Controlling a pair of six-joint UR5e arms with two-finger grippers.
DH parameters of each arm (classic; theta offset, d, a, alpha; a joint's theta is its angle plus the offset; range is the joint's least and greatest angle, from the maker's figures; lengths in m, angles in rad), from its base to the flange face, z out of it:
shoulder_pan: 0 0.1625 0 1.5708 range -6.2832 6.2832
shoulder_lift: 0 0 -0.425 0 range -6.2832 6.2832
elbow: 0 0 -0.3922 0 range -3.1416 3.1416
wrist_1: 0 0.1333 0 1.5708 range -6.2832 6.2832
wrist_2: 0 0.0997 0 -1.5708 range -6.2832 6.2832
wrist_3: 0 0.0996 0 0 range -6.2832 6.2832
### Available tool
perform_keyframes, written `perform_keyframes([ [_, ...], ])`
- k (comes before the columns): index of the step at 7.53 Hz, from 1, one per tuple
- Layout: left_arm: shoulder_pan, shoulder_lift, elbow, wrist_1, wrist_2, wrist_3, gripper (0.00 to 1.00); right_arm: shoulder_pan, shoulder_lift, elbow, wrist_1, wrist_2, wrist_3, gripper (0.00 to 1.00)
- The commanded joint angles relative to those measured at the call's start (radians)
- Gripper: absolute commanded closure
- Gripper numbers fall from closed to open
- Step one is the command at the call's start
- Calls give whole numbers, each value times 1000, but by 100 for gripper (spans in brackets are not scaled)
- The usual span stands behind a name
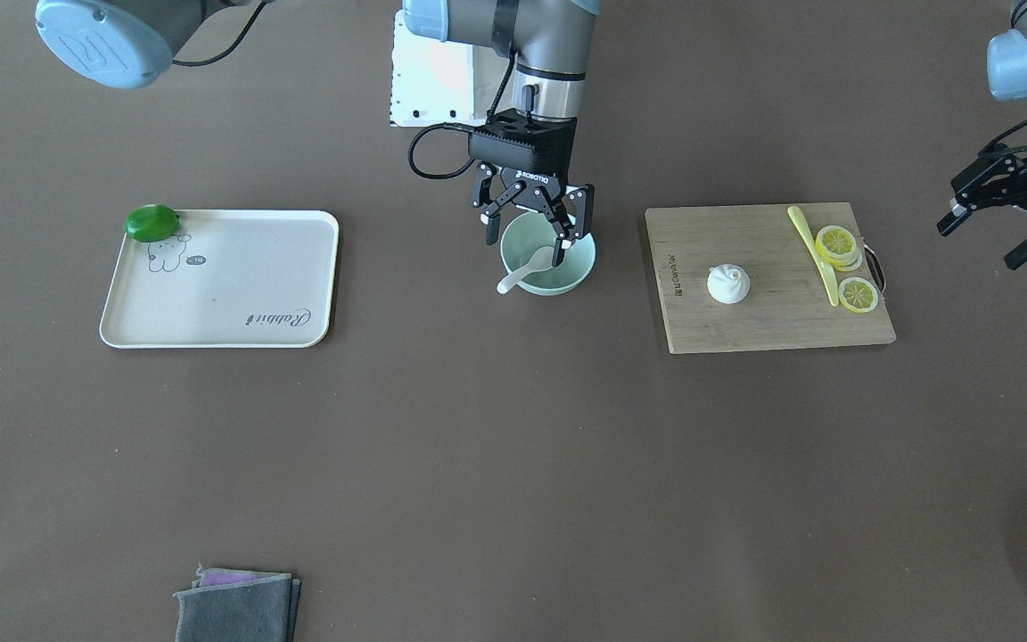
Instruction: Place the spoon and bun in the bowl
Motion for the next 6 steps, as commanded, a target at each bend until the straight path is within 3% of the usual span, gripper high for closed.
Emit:
perform_keyframes([
  [1,211,-24,-51,-33,227,-218,1,153,-204,244,10,194,-307,0],
  [2,315,-47,-56,-33,334,-280,1,247,-288,315,47,327,-469,0],
  [4,495,-70,-49,-30,523,-331,1,426,-437,336,187,570,-748,0],
  [6,615,-81,-14,-28,649,-344,3,543,-542,333,277,712,-924,0],
])
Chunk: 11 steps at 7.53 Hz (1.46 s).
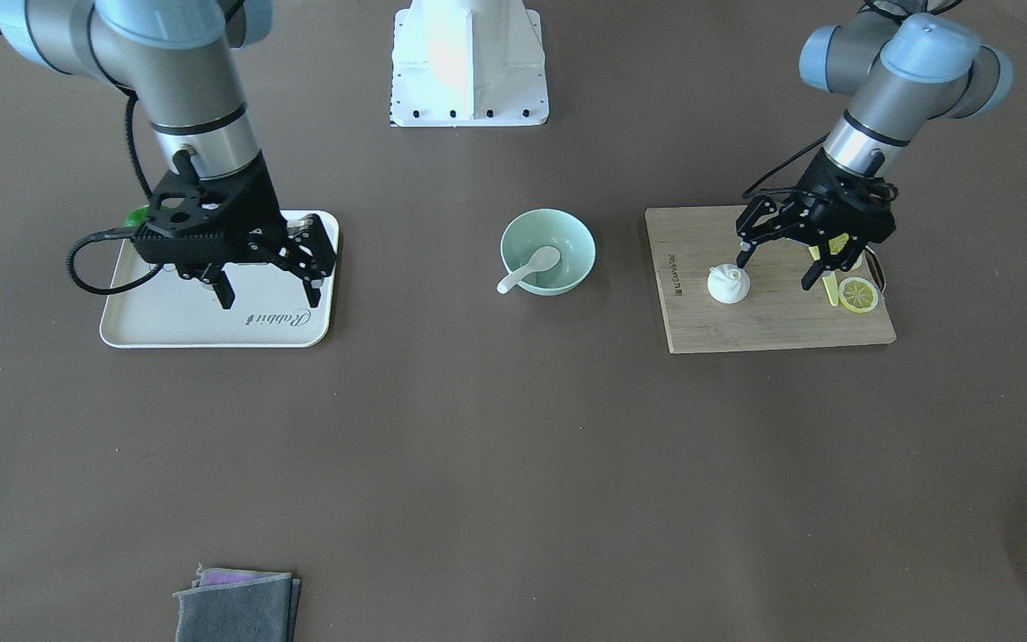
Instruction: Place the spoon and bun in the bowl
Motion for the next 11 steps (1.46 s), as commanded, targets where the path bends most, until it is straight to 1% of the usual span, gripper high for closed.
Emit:
perform_keyframes([
  [1,116,-6,58,1,137,-9,12,74,-71,-4,63,89,-114,0],
  [2,136,-23,101,-2,168,-8,23,74,-72,-5,65,91,-114,0],
  [3,136,-28,99,-4,172,-8,52,74,-72,-4,65,91,-113,0],
  [4,136,-28,84,-4,170,-9,98,74,-72,-4,65,91,-108,0],
  [5,135,-29,51,-4,169,-11,100,74,-72,-4,65,89,-107,0],
  [6,133,-28,-6,-1,161,-12,100,74,-74,-2,65,88,-103,0],
  [7,135,-31,-22,1,165,-27,100,73,-74,-5,66,85,-99,0],
  [9,139,-171,-17,5,169,-208,100,73,-75,-5,66,82,-97,0],
  [10,180,-224,-14,7,173,-272,100,73,-75,-8,65,80,-97,0],
  [11,241,-291,-5,21,242,-309,100,71,-75,-7,66,80,-97,0],
])
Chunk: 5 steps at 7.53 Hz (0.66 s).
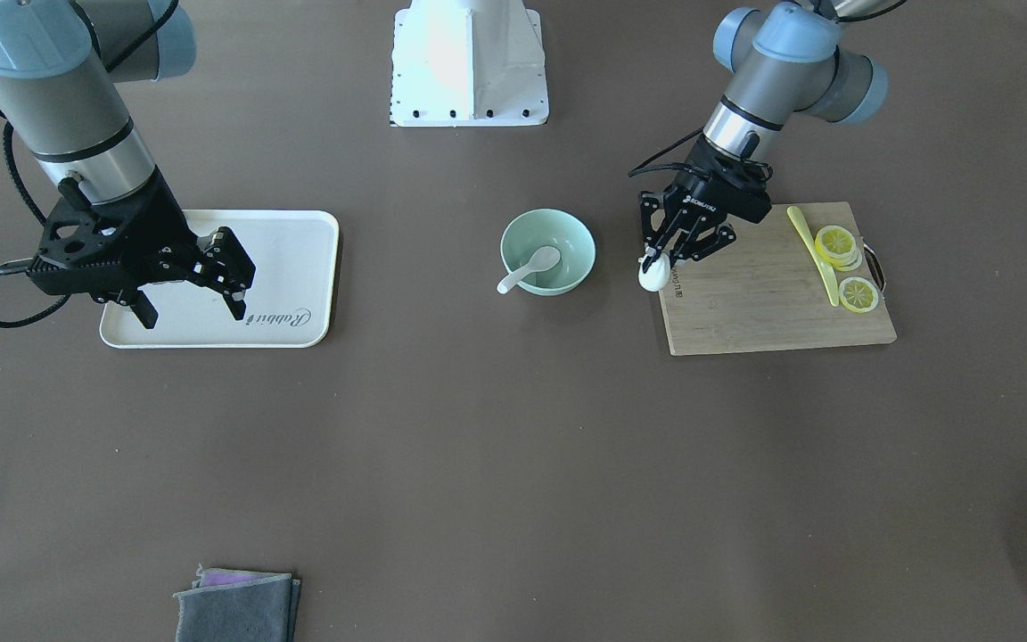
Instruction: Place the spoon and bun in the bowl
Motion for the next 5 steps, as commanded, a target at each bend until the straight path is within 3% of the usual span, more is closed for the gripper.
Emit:
perform_keyframes([
  [1,110,-126,15,42,107,-80,84,-3,0,-1,1,-1,0,0],
  [2,129,-150,28,42,112,-82,14,-3,0,-2,-1,-1,0,0],
  [3,131,-147,34,38,119,-79,3,-4,0,-2,-1,-1,0,0],
  [5,131,-144,40,44,167,-76,2,-6,0,-2,-1,-1,2,0],
])
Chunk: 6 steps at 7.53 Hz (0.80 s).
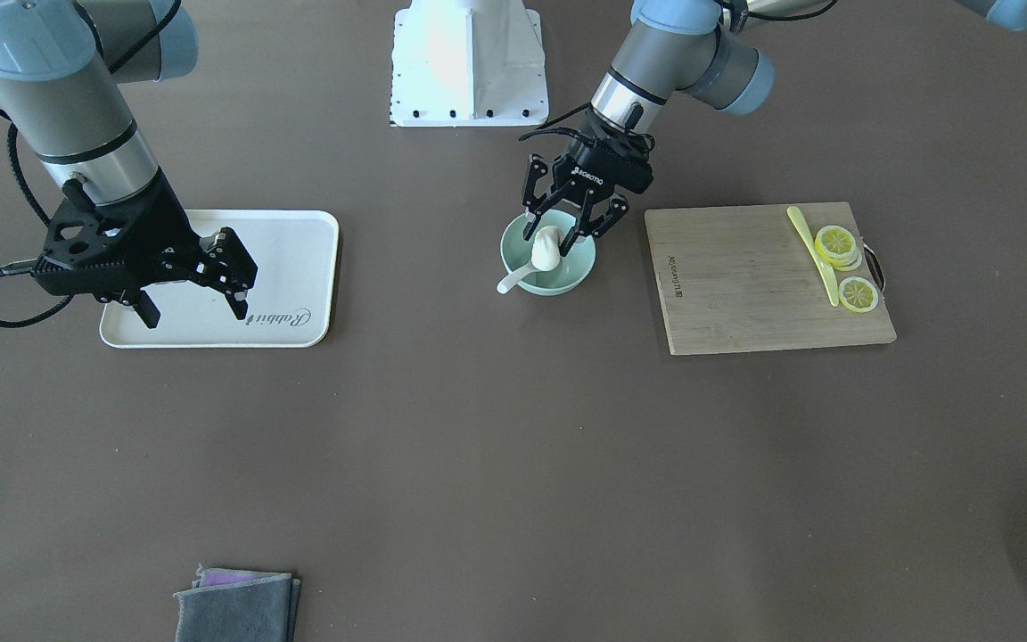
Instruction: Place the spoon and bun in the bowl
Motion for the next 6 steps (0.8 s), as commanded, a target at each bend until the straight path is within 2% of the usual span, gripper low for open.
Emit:
perform_keyframes([
  [1,3,1,5,4,19,3,2,1,-2,0,0,0,-1,0],
  [2,0,1,-7,10,15,8,2,1,-6,1,0,1,-15,0],
  [3,-13,6,-49,82,-20,12,2,14,-12,0,-2,12,-25,0],
  [4,-88,4,-98,239,-157,41,2,48,-38,0,-5,29,-97,0],
  [5,-183,9,-133,356,-288,154,2,112,-82,-2,-5,94,-204,0],
  [6,-273,25,-142,440,-376,257,2,198,-150,-2,-5,174,-345,0],
])
